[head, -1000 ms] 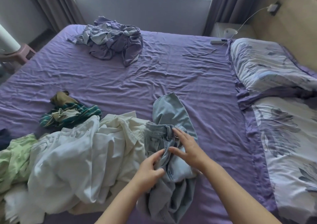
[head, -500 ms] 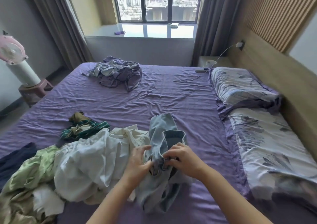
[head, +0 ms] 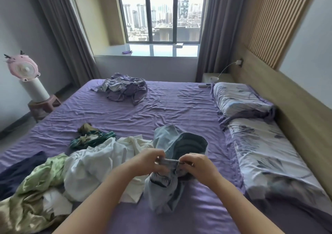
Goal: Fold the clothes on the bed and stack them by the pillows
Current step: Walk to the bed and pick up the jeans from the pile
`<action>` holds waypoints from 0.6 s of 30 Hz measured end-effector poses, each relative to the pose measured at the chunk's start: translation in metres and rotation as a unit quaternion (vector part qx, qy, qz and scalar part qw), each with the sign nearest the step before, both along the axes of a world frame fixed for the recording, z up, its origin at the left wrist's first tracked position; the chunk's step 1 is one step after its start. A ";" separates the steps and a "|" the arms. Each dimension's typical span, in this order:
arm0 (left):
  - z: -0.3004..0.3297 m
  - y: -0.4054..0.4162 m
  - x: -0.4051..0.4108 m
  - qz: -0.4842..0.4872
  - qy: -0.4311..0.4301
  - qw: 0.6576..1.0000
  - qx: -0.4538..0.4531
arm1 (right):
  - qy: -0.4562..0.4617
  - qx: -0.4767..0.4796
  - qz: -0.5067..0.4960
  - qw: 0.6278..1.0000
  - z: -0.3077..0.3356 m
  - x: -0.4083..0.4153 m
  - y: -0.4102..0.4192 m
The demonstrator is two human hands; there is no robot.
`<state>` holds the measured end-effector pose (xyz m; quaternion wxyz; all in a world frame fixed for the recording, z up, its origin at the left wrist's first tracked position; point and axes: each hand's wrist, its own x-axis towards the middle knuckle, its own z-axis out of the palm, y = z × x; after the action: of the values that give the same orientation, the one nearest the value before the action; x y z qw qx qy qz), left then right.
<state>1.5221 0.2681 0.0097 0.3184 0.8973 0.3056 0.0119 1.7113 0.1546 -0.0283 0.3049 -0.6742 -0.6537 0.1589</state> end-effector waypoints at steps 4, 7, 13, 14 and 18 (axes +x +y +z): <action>0.012 -0.028 -0.016 0.110 -0.192 0.962 -0.161 | 0.040 0.078 -0.023 0.996 0.022 -0.009 -0.004; 0.036 -0.037 -0.029 0.167 -0.296 0.920 -0.193 | -0.058 0.058 -0.005 0.997 0.043 -0.006 -0.011; 0.105 -0.037 -0.063 0.156 -0.430 0.856 -0.242 | -0.255 -0.090 -0.009 0.963 0.070 -0.008 -0.041; 0.114 -0.037 -0.070 0.151 -0.441 0.851 -0.240 | -0.247 -0.075 -0.027 0.966 0.074 -0.013 -0.046; 0.136 -0.038 -0.103 0.122 -0.439 0.873 -0.173 | -0.217 -0.002 -0.088 0.972 0.094 -0.044 -0.065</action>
<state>1.4195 0.2304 0.1452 0.5663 0.6860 0.2382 0.3899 1.6669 0.0895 0.0652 0.1673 -0.7483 -0.6416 -0.0169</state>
